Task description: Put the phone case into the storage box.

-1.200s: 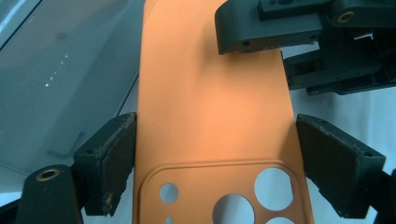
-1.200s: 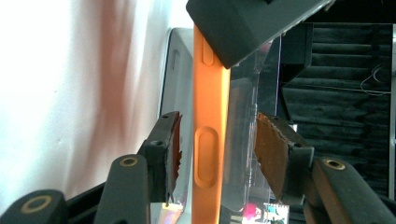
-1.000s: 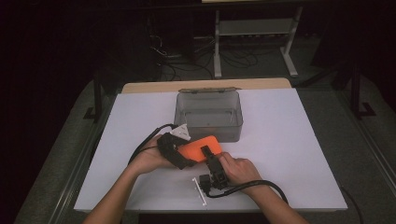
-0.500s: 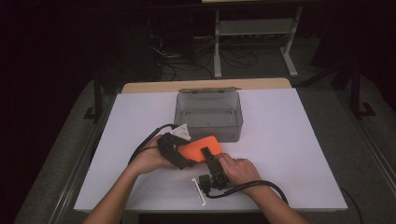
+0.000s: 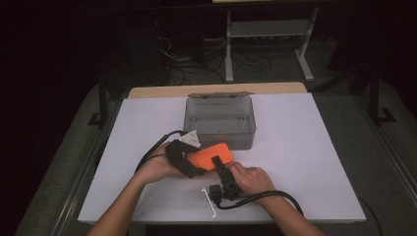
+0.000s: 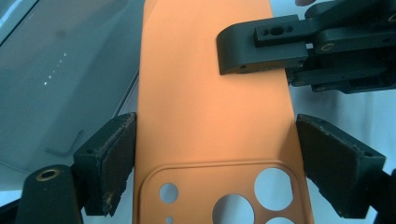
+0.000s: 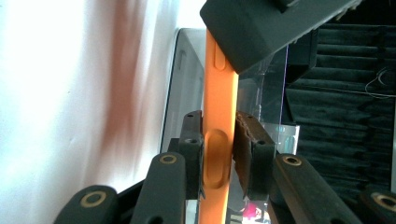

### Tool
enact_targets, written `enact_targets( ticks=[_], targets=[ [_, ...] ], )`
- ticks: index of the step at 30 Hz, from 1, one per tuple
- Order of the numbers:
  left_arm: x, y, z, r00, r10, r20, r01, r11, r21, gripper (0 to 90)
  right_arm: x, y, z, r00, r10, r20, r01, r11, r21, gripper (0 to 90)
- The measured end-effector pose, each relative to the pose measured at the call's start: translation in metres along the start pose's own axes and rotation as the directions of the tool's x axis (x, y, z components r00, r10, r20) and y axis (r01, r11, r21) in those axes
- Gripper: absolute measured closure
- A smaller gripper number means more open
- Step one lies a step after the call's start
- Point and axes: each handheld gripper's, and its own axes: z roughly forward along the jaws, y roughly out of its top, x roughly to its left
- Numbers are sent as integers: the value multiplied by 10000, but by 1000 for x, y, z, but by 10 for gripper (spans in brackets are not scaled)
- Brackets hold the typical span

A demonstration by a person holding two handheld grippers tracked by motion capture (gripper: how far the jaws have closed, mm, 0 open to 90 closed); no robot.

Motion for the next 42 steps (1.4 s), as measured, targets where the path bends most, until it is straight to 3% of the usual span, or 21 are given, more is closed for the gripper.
enact_targets(
  ticks=[27,35,42],
  targets=[
    [2,0,-2,9987,-298,422,310,9991,-298,152,-2,-1,-4,9983,-37,575,43,9999,-112,812],
    [3,-1,-2,9970,-464,618,486,9982,-348,148,-2,-1,-5,9987,10,519,-4,9999,-105,811],
    [3,-2,-4,9973,-345,649,372,9984,-422,167,-3,-1,-5,9988,-37,485,45,9999,-155,815]
  ],
)
